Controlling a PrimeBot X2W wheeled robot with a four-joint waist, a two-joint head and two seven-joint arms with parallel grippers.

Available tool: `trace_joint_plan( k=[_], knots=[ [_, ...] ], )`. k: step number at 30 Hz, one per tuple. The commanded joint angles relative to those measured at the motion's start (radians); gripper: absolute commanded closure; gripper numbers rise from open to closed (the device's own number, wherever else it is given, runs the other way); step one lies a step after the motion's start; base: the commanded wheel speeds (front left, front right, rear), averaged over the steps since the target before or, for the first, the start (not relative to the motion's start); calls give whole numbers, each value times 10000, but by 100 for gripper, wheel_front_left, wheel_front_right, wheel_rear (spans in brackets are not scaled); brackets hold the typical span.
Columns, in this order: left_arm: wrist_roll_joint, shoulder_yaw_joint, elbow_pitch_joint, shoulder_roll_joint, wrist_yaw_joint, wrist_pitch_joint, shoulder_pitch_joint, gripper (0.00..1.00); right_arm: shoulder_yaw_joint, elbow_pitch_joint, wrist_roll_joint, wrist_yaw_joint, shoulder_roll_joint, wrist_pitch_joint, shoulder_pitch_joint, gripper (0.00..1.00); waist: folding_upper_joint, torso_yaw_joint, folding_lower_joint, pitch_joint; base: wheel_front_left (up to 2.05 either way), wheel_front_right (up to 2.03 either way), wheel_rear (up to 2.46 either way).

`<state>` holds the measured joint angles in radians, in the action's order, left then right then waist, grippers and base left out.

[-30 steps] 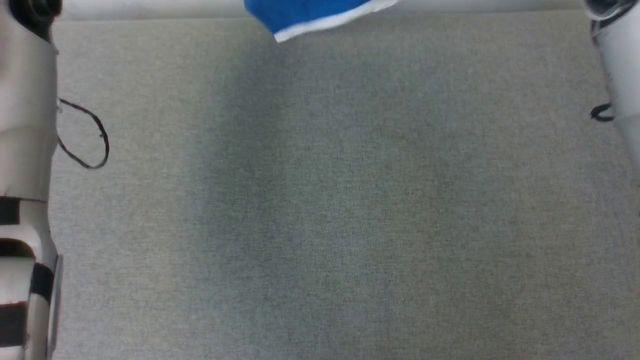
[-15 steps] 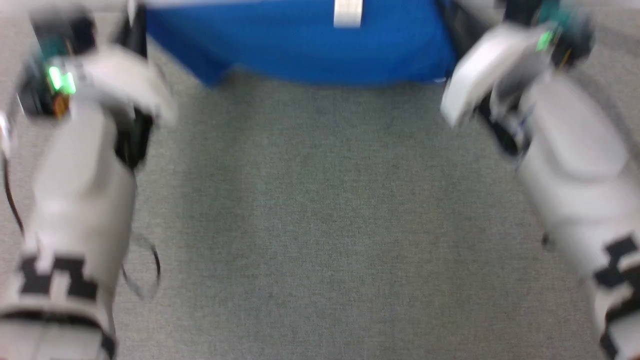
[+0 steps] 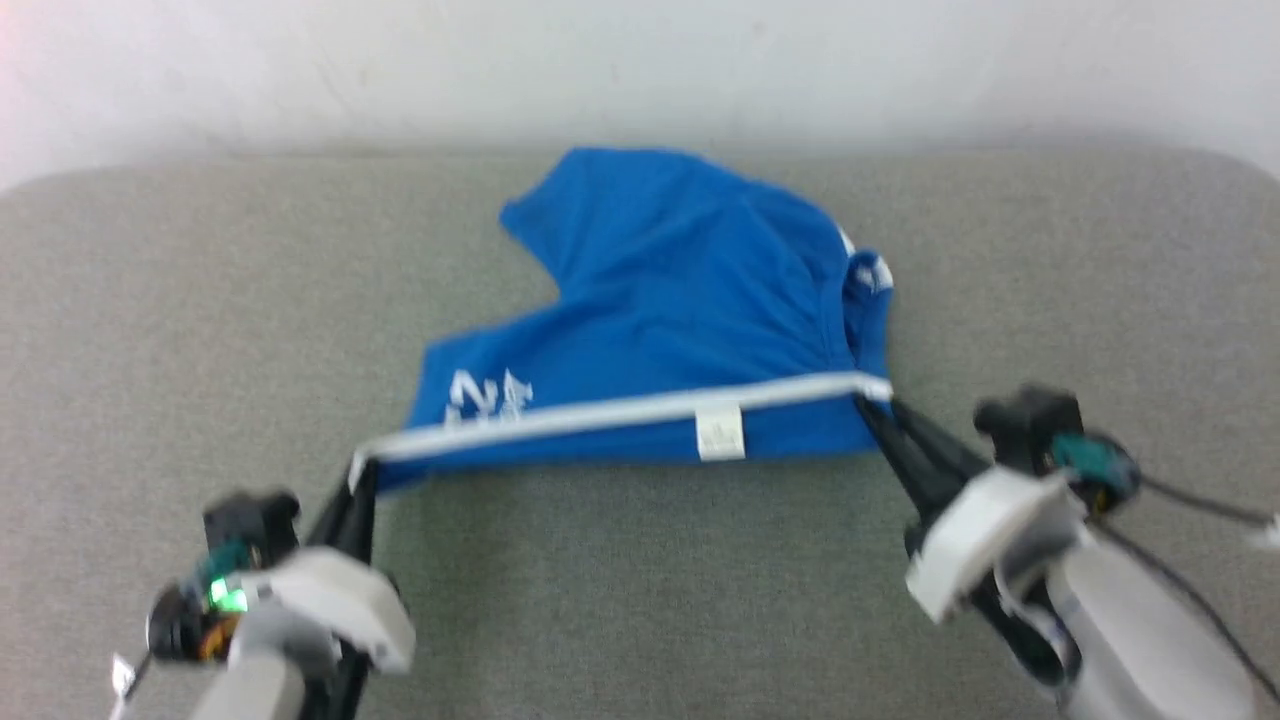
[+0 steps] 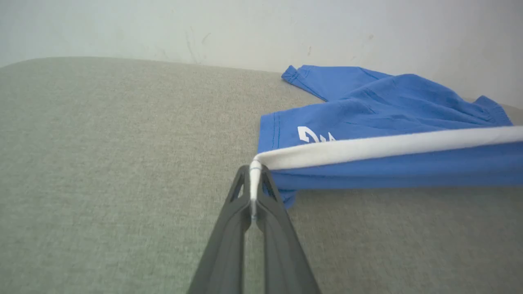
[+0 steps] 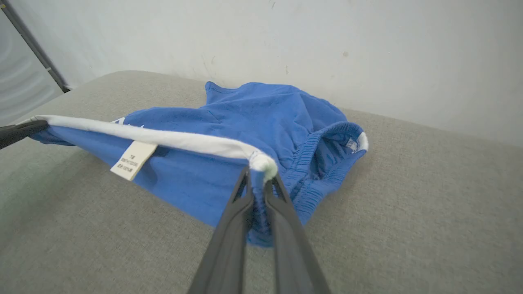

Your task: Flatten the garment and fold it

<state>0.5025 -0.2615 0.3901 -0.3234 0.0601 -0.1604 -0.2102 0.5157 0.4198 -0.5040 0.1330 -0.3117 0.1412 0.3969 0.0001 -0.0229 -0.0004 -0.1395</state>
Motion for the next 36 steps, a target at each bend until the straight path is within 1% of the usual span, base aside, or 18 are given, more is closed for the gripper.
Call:
trace_joint_plan(
  k=[1, 6, 11, 14, 16, 17, 18, 20, 22, 23, 24, 29, 33, 36],
  knots=[
    [27, -9, -540, -197, 244, 306, 518, 100, -306, -350, 115, -23, -82, -125, -533, 100, -1, 97, 4, 636, 0, 0, 0],
    [324, 76, -3542, -623, 1272, 1956, 3016, 100, -1464, -2406, 891, -23, 106, -1121, -2858, 100, -1, 144, 4, 1021, 0, 0, 0],
    [392, 141, -5961, -944, 2160, 3087, 4668, 100, -2501, -4331, 1508, -23, 632, -2073, -4860, 100, -1, 232, 4, 1081, 0, 0, 0],
    [317, 289, -6989, -1112, 2529, 3393, 5037, 100, -2885, -5257, 1783, -23, 941, -2615, -5628, 100, -1, 209, 4, 925, 0, 0, 0],
    [274, 386, -7367, -1216, 2599, 3476, 4957, 100, -3028, -5663, 1881, -23, 1063, -2895, -5828, 100, -1, 141, 4, 797, 0, 0, 0],
    [286, 384, -7453, -1278, 2535, 3548, 4803, 100, -3115, -5805, 1909, -23, 1135, -2994, -5837, 100, -1, 110, 4, 727, 0, 0, 0],
    [369, 340, -7517, -1309, 2367, 3616, 4534, 100, -3219, -5892, 1917, -23, 1226, -3111, -5817, 100, -1, 92, 4, 640, 0, 0, 0],
    [637, 229, -7477, -1351, 1906, 3788, 3811, 100, -3378, -5962, 1838, -23, 1437, -3312, -5586, 100, -1, -9, 4, 410, 0, 0, 0],
    [675, 165, -7224, -1555, 1477, 4000, 2863, 100, -3462, -5933, 1848, -23, 1568, -3522, -5164, 100, -1, -153, 4, 85, 0, 0, 0],
    [675, 165, -7224, -1555, 1477, 4000, 2863, 100, -3462, -5933, 1848, -23, 1568, -3522, -5164, 100, -1, -153, 4, 85, 0, 0, 0],
    [724, 126, -6990, -1628, 1258, 4136, 2331, 100, -3494, -5857, 1760, -23, 1668, -3575, -4884, 100, -1, -236, 4, -69, 0, 0, 0],
    [903, -188, -5243, -1830, 185, 4934, -602, 100, -3505, -5007, 1490, -23, 1913, -3765, -3306, 100, -1, -709, 4, -984, 0, 0, 0],
    [848, -629, -3492, -1697, -552, 5486, -2814, 100, -3408, -4062, 1161, -23, 2053, -3717, -2005, 100, -1, -1080, 4, -1563, 0, 0, 0],
    [669, -911, -2176, -1539, -959, 5726, -4311, 100, -3251, -3357, 933, -23, 2132, -3635, -1106, 100, -1, -1399, 4, -1972, 0, 0, 0]
  ],
)
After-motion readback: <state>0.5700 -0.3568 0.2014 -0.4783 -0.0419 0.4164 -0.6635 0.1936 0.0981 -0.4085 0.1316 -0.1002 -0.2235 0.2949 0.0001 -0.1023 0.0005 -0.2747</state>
